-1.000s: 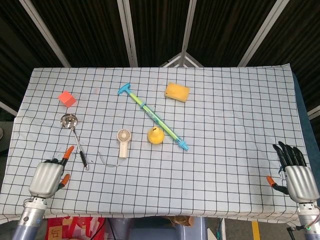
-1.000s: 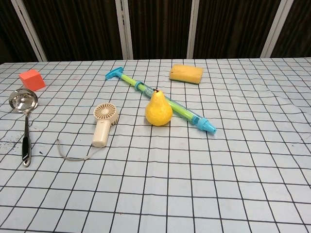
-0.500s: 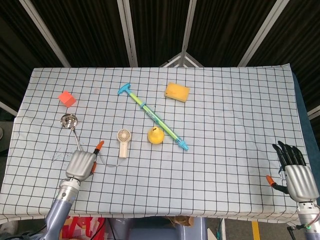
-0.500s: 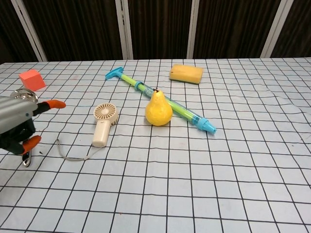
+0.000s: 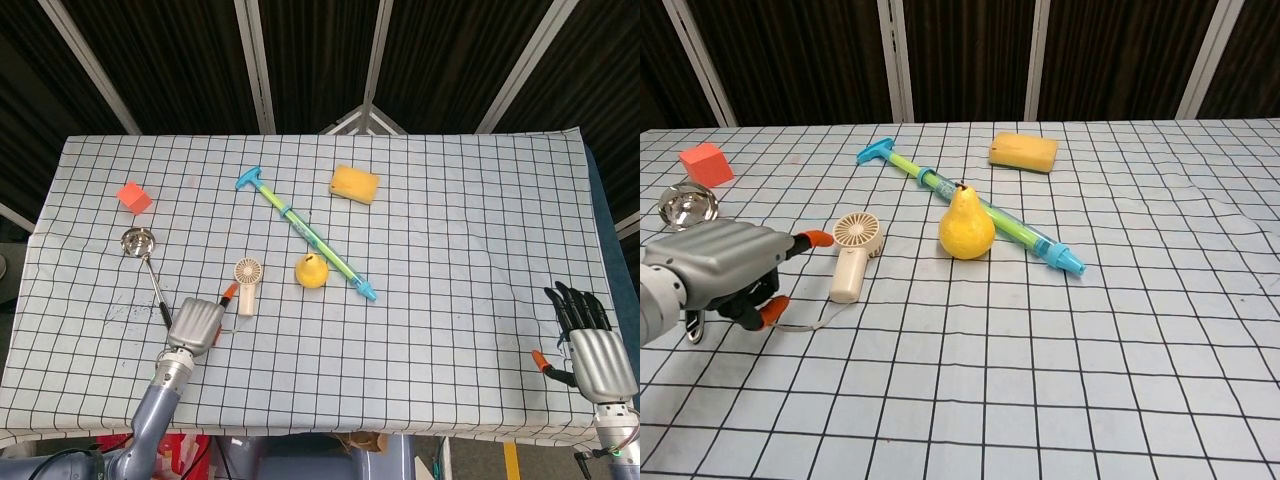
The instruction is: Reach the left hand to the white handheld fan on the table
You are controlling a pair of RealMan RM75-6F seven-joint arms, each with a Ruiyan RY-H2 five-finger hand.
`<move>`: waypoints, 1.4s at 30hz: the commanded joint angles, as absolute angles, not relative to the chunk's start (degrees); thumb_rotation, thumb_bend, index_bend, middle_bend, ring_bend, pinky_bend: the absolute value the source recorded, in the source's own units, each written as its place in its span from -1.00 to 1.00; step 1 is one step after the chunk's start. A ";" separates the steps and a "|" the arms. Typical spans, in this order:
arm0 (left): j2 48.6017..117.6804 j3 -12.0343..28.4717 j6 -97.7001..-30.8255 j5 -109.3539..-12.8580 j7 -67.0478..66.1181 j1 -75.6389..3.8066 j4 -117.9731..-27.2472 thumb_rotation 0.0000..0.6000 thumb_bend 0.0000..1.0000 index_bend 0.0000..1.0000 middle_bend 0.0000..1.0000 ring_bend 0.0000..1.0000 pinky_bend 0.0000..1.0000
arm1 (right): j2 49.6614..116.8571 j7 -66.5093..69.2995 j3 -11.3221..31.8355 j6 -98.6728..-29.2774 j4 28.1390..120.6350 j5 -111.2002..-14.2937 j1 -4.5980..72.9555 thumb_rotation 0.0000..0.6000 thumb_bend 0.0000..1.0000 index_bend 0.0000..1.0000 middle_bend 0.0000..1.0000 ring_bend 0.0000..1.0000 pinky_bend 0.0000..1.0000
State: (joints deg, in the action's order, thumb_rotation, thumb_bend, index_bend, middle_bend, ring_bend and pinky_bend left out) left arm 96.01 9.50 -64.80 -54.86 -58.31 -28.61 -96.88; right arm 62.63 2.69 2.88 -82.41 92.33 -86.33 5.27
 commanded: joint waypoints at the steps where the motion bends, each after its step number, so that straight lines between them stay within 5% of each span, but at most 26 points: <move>1: 96.72 9.20 -65.20 -54.56 -58.51 -29.36 -96.40 1.00 0.41 -0.88 0.74 0.43 0.53 | 62.64 2.70 2.88 -82.42 92.31 -86.34 5.27 1.00 -0.44 -0.86 -1.00 -1.00 -1.00; 42: 99.34 5.39 -68.29 -51.26 -57.77 -33.66 -93.42 1.00 0.41 -0.84 0.73 0.43 0.53 | 62.60 2.81 2.84 -82.43 92.37 -86.31 5.29 1.00 -0.44 -0.86 -1.00 -1.00 -1.00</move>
State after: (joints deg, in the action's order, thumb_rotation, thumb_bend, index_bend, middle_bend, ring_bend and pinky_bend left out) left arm 99.29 5.45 -68.31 -51.33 -57.79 -33.61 -93.49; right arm 62.60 2.81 2.84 -82.43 92.37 -86.31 5.29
